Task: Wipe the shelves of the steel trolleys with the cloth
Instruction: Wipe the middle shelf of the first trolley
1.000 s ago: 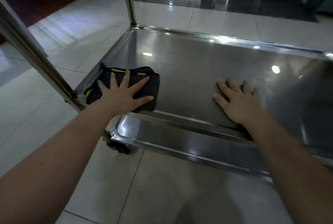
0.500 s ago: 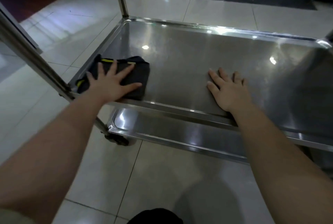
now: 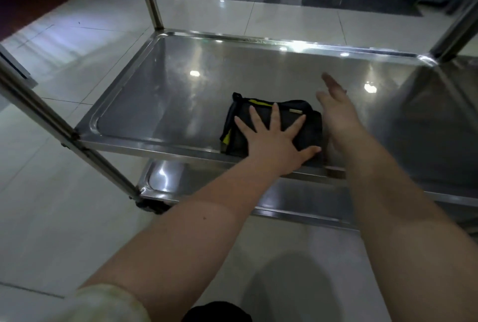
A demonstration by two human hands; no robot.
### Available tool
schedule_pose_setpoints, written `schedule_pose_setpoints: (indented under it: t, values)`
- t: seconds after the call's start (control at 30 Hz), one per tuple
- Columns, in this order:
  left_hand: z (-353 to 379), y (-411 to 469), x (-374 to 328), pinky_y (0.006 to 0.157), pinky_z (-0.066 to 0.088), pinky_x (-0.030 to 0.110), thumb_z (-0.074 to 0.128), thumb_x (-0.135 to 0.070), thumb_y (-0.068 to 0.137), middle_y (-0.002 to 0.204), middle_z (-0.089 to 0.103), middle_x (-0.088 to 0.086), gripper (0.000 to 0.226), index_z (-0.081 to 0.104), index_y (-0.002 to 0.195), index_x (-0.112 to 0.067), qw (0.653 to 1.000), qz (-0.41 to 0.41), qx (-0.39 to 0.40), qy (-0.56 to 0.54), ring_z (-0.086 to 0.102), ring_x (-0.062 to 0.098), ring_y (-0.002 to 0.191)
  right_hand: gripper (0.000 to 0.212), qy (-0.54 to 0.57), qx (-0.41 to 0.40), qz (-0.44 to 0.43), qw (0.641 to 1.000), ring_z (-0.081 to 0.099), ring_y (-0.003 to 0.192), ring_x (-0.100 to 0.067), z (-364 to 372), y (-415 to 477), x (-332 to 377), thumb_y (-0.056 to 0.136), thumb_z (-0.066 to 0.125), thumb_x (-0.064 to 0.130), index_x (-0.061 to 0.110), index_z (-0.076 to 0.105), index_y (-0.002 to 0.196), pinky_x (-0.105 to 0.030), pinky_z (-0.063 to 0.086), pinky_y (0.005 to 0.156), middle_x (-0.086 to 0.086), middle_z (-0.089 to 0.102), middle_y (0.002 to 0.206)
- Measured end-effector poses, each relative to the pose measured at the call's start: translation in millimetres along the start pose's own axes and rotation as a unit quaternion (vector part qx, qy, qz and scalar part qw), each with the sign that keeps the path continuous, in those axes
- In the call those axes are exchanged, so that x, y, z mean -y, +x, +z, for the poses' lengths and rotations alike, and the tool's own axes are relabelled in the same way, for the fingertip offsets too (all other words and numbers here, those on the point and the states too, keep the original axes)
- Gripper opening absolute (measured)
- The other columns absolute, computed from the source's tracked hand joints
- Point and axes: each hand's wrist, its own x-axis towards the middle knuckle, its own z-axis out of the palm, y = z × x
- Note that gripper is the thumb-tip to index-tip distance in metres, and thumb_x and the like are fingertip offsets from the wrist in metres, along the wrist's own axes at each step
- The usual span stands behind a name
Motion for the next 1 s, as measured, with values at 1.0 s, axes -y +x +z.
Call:
schedule_pose_setpoints:
  t: [1.0]
  values:
    - [2, 36, 116, 0.115, -0.005, 0.061, 0.012, -0.067, 0.095, 0.165, -0.003, -0.010, 0.059, 0.000, 0.151, -0.054, 0.998, 0.013, -0.067, 0.004, -0.003, 0.027, 0.151, 0.067, -0.565, 0.095, -0.093, 0.814, -0.007, 0.150, -0.034, -25, -13, -54, 0.088, 0.015, 0.078, 0.055, -0.003, 0.148, -0.065, -0.005, 0.113, 0.016, -0.003, 0.163]
